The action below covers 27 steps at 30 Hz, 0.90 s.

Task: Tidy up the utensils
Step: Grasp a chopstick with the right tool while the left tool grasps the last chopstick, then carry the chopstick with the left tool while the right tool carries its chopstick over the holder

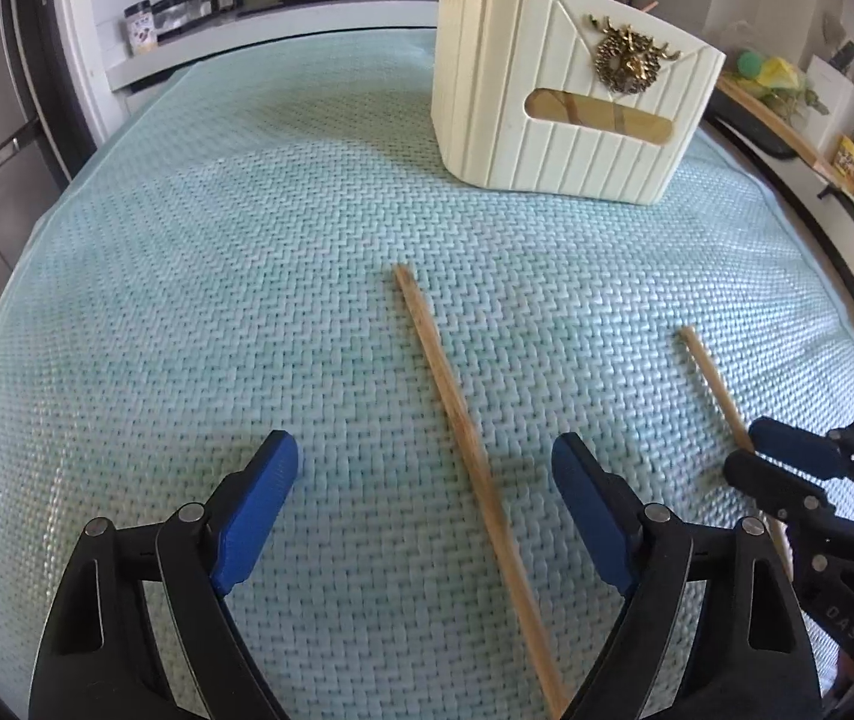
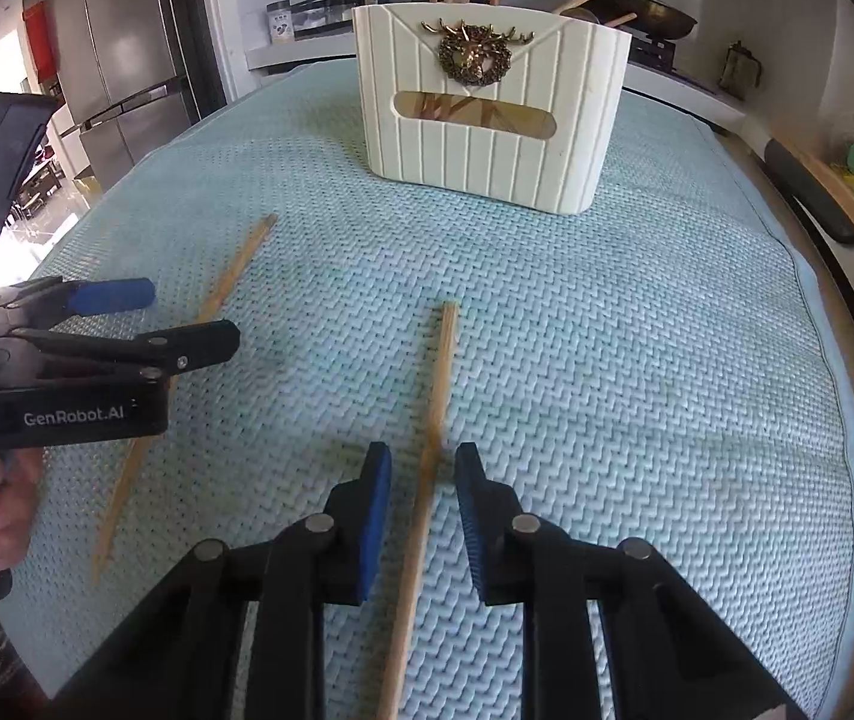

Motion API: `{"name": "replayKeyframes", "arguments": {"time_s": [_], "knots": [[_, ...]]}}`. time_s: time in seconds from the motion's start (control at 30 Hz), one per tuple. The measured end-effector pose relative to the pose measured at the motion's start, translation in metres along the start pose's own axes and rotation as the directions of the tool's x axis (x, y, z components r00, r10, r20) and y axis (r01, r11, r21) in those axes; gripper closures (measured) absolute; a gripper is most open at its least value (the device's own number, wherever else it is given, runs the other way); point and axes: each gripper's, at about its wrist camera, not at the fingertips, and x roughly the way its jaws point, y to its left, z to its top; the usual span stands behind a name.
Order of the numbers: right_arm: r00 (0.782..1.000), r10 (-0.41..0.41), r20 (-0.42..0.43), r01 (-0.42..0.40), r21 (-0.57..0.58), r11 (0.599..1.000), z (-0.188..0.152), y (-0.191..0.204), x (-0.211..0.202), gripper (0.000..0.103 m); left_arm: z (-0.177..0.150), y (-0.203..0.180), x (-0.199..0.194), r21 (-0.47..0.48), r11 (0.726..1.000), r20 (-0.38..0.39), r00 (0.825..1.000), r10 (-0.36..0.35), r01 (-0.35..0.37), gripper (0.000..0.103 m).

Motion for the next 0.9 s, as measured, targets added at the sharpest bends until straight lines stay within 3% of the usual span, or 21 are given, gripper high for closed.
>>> {"name": "replayKeyframes", "arguments": {"time_s": [0.2, 0.3, 0.43, 0.5, 0.53, 0.67, 0.9], "knots": [[0.999, 0.021, -0.031, -0.022, -0.028, 0.999, 0.028, -0.005, 0.019, 0.08, 0.022, 0.01, 0.009, -0.037, 0.999, -0.024, 0.999, -0.035, 0.035, 0.023], [0.999, 0.016, -0.033, -0.017, -0.048, 0.999, 0.035, -0.001, 0.022, 0.082, 0.028, 0.009, 0.011, -0.019, 0.999, -0.029, 0.999, -0.039, 0.038, 0.038], [1.0, 0.006, -0.03, -0.008, -0.059, 0.998, 0.045, 0.003, 0.028, 0.093, 0.037, 0.009, 0.015, -0.03, 0.997, -0.035, 0.997, -0.074, 0.073, 0.075], [1.0, 0.008, -0.029, -0.01, -0.054, 0.999, 0.053, 0.003, 0.032, 0.095, 0.04, 0.01, 0.016, -0.04, 0.997, -0.03, 0.997, -0.071, 0.069, 0.084], [0.999, 0.013, -0.03, -0.014, -0.047, 0.999, 0.055, 0.003, 0.033, 0.095, 0.041, 0.01, 0.017, -0.044, 0.996, -0.033, 0.996, -0.078, 0.077, 0.095], [0.999, 0.052, -0.011, -0.052, 0.006, 0.999, 0.062, -0.005, 0.033, 0.096, 0.044, 0.016, 0.014, -0.077, 0.989, -0.028, 0.991, -0.13, 0.127, 0.099], [0.987, 0.113, 0.119, -0.123, 0.083, 0.989, 0.068, -0.026, -0.021, 0.096, 0.047, 0.026, -0.05, -0.089, 0.979, 0.11, 0.979, -0.173, 0.183, 0.099]]}}
